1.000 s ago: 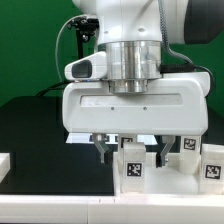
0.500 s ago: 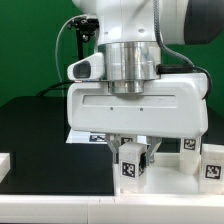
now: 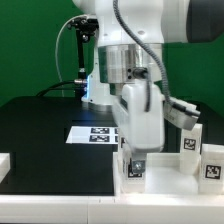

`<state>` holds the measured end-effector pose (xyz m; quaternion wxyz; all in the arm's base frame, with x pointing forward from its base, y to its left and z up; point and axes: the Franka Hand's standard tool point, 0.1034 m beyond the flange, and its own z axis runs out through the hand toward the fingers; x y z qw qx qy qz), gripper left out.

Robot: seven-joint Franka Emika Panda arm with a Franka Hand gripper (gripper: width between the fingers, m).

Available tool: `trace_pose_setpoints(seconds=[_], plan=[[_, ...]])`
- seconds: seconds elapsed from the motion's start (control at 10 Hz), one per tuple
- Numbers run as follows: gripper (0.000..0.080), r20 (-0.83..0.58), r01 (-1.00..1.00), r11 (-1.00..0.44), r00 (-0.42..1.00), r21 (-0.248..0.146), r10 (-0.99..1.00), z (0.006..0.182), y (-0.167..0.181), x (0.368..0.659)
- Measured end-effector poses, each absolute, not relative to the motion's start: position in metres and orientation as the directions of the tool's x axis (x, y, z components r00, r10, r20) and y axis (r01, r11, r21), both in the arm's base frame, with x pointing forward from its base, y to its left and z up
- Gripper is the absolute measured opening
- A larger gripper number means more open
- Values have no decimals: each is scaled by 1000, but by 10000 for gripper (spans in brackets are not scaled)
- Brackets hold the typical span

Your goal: Assemble square table

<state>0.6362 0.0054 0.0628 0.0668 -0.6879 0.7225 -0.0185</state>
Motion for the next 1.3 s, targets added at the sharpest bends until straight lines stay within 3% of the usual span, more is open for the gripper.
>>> trace_pose_setpoints(seconds=[0.1, 0.3, 0.4, 0.6, 0.7, 0.8, 1.3], plan=[[283, -78, -971, 209, -201, -114, -976, 63, 5, 637], [284, -87, -958, 262, -254, -112, -963, 63, 5, 637], [284, -70, -980, 156, -148, -121, -986, 63, 4, 637], [589, -18, -974, -169, 173, -153, -985, 67, 2, 640], [589, -4, -955, -251, 255, -157, -967, 67, 0, 640], [639, -4, -955, -251, 255, -157, -967, 67, 0, 640], [649, -4, -955, -251, 255, -157, -967, 67, 0, 640]])
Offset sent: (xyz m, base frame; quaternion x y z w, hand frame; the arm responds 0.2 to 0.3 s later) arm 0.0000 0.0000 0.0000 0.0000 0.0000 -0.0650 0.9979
